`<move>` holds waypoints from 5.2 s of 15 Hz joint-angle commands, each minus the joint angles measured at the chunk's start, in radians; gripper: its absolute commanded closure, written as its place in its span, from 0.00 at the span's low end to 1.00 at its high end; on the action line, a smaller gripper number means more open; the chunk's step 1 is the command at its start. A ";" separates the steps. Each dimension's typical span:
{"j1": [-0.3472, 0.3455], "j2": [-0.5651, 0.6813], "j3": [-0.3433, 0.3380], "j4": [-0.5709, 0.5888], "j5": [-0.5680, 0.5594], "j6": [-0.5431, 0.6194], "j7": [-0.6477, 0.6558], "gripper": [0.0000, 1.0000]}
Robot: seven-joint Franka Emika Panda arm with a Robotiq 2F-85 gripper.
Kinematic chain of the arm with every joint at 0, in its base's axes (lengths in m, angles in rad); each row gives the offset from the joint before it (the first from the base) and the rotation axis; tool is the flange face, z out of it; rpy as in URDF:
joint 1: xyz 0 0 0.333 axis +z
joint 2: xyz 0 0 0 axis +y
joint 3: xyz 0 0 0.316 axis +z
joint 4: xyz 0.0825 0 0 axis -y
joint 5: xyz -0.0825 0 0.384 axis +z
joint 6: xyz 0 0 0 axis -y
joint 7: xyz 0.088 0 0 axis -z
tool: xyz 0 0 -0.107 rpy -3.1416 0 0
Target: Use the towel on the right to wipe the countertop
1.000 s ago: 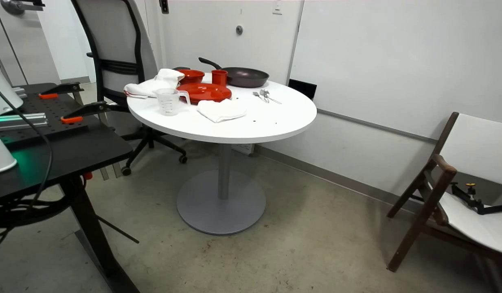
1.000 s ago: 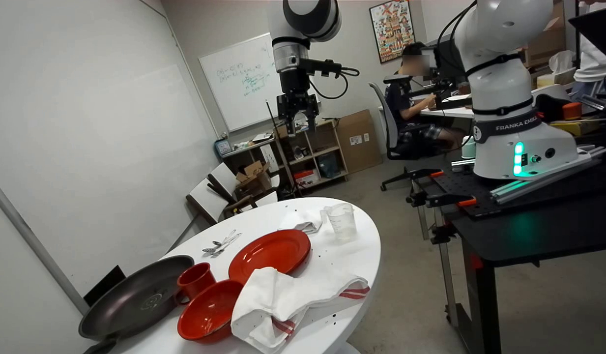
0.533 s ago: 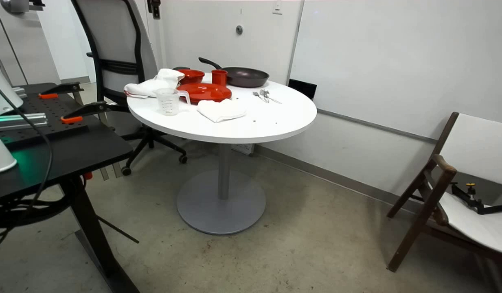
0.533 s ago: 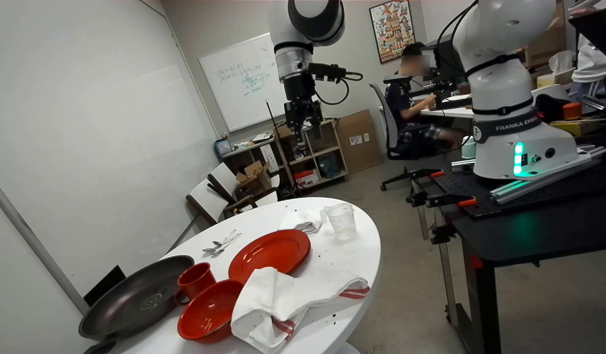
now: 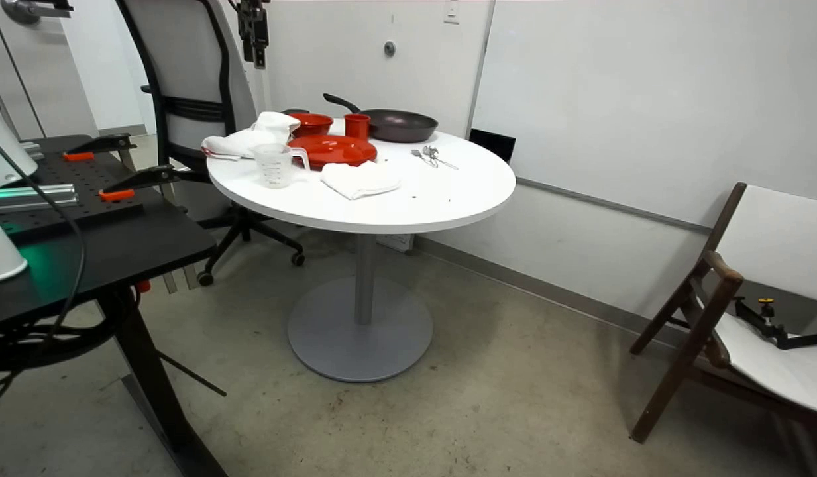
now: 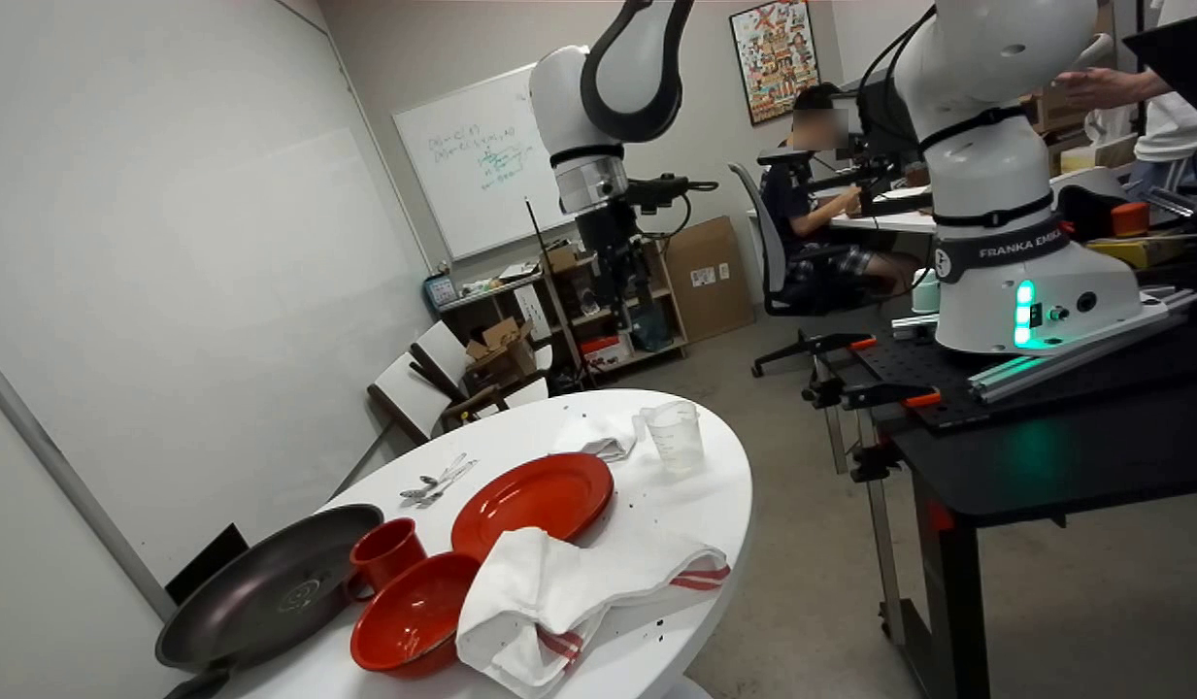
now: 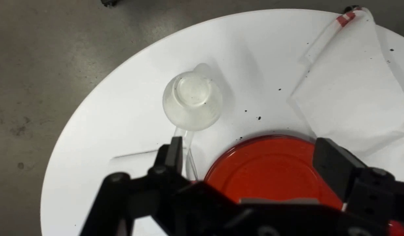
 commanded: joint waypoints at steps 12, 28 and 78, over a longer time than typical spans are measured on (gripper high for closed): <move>-0.034 0.440 -0.183 0.376 -0.078 -0.038 0.048 0.00; -0.027 0.803 -0.212 0.739 0.027 -0.034 0.176 0.00; -0.020 0.959 -0.231 0.787 0.097 0.005 0.228 0.00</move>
